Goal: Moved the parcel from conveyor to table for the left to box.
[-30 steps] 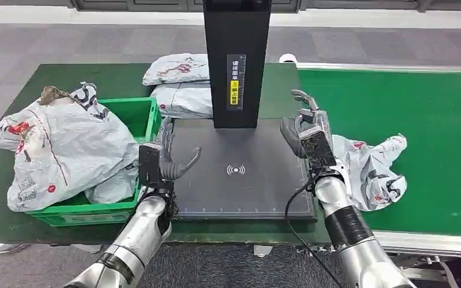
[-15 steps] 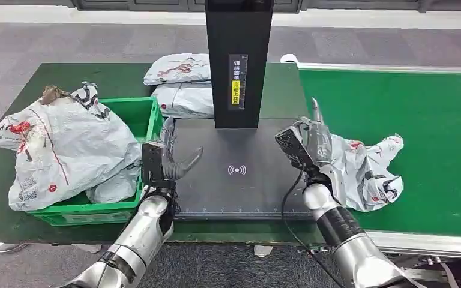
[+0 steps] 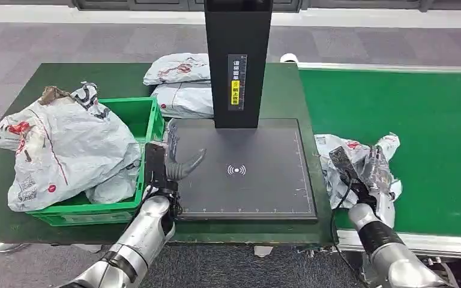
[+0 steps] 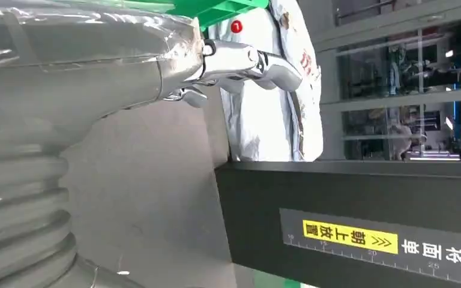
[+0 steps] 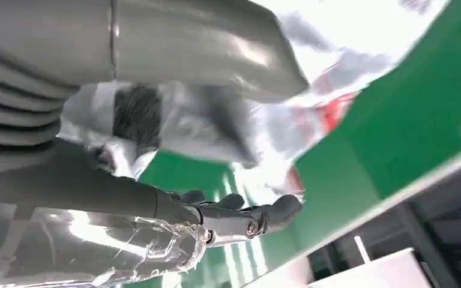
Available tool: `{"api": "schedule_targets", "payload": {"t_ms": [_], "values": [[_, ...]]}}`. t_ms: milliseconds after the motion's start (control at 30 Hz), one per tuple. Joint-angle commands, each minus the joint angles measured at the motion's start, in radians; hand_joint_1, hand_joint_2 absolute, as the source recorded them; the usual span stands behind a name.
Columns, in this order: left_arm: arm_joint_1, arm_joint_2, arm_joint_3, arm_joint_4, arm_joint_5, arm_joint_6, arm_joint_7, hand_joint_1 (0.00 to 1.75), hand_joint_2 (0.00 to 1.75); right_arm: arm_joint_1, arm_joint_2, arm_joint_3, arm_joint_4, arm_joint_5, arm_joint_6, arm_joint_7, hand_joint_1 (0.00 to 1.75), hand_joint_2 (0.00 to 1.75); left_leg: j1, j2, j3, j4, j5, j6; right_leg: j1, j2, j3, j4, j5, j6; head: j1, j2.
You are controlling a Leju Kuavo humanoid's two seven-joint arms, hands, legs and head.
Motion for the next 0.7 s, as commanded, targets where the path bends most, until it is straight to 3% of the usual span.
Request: {"api": "schedule_targets", "payload": {"t_ms": [33, 167, 200, 333, 367, 467, 533, 567, 600, 700], "values": [[-0.046, 0.01, -0.024, 0.056, 0.005, -0.007, 0.01, 0.0, 1.75, -0.054, -0.03, -0.076, 0.124, 0.011, 0.005, 0.022, 0.0, 1.75, 0.0, 0.001, 0.002, 0.0, -0.001, 0.0, 0.0, -0.002, 0.002, 0.0, -0.001, -0.001, 0.0, 0.0], [-0.047, 0.01, -0.024, 0.056, 0.006, -0.008, 0.01, 0.0, 1.75, -0.057, -0.03, -0.082, 0.13, 0.012, 0.006, 0.035, 0.0, 1.75, 0.0, 0.001, 0.002, 0.0, -0.001, 0.0, 0.0, -0.002, 0.002, 0.0, -0.001, -0.001, 0.0, 0.0], [-0.049, 0.008, -0.026, 0.058, 0.006, -0.01, 0.01, 0.0, 1.75, -0.062, -0.033, -0.087, 0.135, 0.026, 0.001, 0.054, 0.0, 0.0, 0.0, 0.001, 0.001, 0.0, 0.0, 0.0, 0.0, -0.001, 0.001, 0.0, 0.0, -0.001, 0.0, 0.0], [-0.059, 0.0, -0.032, 0.063, 0.004, -0.015, 0.015, 0.0, 1.75, -0.068, -0.045, -0.087, 0.164, 0.053, 0.065, 0.115, 0.0, 0.0, 0.0, 0.0, 0.0, 0.0, 0.0, 0.0, 0.0, -0.001, 0.0, 0.0, 0.0, -0.001, 0.0, 0.0], [-0.062, -0.001, -0.034, 0.064, 0.003, -0.016, 0.016, 0.0, 1.75, -0.066, -0.045, -0.09, 0.172, 0.054, 0.101, 0.129, 0.0, 1.75, 0.0, 0.0, 0.001, 0.0, 0.0, 0.0, 0.0, -0.002, 0.001, 0.0, -0.001, -0.001, 0.0, 0.0], [-0.085, -0.003, -0.044, 0.091, 0.002, -0.037, 0.017, 0.0, 1.75, -0.044, -0.032, -0.109, 0.202, 0.035, 0.39, 0.191, 0.0, 1.75, 0.0, 0.0, 0.001, 0.0, 0.0, 0.0, 0.001, -0.002, 0.001, -0.001, 0.0, -0.001, 0.0, 0.0], [-0.102, -0.003, -0.049, 0.112, 0.0, -0.049, 0.015, 0.0, 1.75, -0.006, -0.003, -0.16, 0.205, -0.023, 0.545, 0.146, 0.0, 1.75, 0.001, -0.001, 0.003, -0.001, 0.0, 0.0, 0.001, -0.004, 0.004, -0.001, -0.001, -0.001, 0.0, 0.0], [-0.106, -0.003, -0.049, 0.117, -0.001, -0.048, 0.012, 0.0, 1.75, 0.007, 0.007, -0.167, 0.203, -0.028, 0.561, 0.129, 0.21, 1.75, 0.001, -0.001, 0.002, -0.001, 0.0, -0.001, 0.001, -0.003, 0.003, -0.002, -0.001, -0.001, 0.0, 0.0], [-0.106, -0.002, -0.046, 0.117, 0.0, -0.043, 0.008, 0.0, 1.75, 0.015, 0.018, -0.148, 0.207, -0.004, 0.554, 0.12, 1.75, 1.75, 0.001, 0.0, 0.003, -0.001, 0.0, -0.001, 0.002, -0.003, 0.004, -0.002, -0.001, -0.001, 0.0, 0.0], [-0.093, 0.008, -0.042, 0.1, -0.002, -0.033, 0.004, 0.0, 1.75, 0.021, 0.056, -0.127, 0.207, 0.023, 0.523, 0.103, 1.75, 1.75, 0.001, 0.001, 0.003, -0.001, -0.001, -0.001, 0.001, -0.001, 0.003, -0.001, 0.0, -0.001, 0.0, 0.0]]}}
